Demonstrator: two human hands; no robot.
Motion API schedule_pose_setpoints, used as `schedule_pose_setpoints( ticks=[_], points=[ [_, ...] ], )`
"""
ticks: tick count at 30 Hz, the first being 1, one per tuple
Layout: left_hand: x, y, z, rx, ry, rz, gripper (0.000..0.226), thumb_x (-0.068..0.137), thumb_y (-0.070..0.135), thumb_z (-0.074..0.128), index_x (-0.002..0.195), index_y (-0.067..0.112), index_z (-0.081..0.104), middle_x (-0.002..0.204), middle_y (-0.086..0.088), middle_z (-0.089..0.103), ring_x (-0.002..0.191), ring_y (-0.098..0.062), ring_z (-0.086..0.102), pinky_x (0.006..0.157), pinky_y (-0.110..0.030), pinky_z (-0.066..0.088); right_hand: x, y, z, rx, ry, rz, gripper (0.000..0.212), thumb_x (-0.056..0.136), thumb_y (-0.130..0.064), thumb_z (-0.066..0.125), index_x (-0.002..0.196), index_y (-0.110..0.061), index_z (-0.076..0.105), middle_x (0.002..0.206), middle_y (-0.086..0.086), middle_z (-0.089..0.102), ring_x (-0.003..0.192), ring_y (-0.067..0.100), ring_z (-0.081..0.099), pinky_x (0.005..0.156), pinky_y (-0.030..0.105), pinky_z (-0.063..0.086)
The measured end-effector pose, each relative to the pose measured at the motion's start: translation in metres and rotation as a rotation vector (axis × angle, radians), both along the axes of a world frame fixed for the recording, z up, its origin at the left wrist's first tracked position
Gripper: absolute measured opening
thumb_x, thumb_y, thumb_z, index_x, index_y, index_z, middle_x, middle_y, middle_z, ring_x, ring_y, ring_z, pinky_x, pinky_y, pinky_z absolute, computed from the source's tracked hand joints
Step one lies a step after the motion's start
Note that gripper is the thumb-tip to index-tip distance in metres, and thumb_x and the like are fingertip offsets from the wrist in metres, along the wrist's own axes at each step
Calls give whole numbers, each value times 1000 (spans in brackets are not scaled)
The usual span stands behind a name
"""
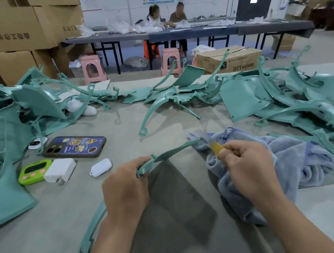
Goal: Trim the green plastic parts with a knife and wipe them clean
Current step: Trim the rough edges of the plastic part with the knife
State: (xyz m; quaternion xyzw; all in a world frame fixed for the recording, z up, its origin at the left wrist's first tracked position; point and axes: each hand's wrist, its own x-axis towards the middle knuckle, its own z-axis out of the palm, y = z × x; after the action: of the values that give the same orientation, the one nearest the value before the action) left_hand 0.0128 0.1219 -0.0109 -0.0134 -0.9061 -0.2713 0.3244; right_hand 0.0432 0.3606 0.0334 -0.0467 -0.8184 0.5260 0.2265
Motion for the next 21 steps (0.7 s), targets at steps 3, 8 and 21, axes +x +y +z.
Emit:
schedule_pose_setpoints(
  ticks=[3,8,21],
  points=[
    [-2,-2,-1,39,13,16,7,90,26,74,89,32,78,73,4,74,65,-28,66,58,-24,34,3,-5,3,-32,86,96,36,93,-3,65,58,-11,63,47,1,55,46,7,43,47,27,37],
    [-2,-1,2,25,20,-16,10,89,34,60,82,32,66,63,5,64,56,-15,38,54,-11,23,2,-2,6,-196,153,145,40,91,-5,65,55,-22,62,43,-12,47,40,2,37,42,15,30],
    [4,-3,5,-7,-68,-72,15,93,42,51,78,43,54,54,9,48,58,-24,48,49,-24,27,3,-6,4,-149,15,217,21,80,-26,64,61,-18,68,45,-6,43,47,14,34,48,33,28]
  ],
)
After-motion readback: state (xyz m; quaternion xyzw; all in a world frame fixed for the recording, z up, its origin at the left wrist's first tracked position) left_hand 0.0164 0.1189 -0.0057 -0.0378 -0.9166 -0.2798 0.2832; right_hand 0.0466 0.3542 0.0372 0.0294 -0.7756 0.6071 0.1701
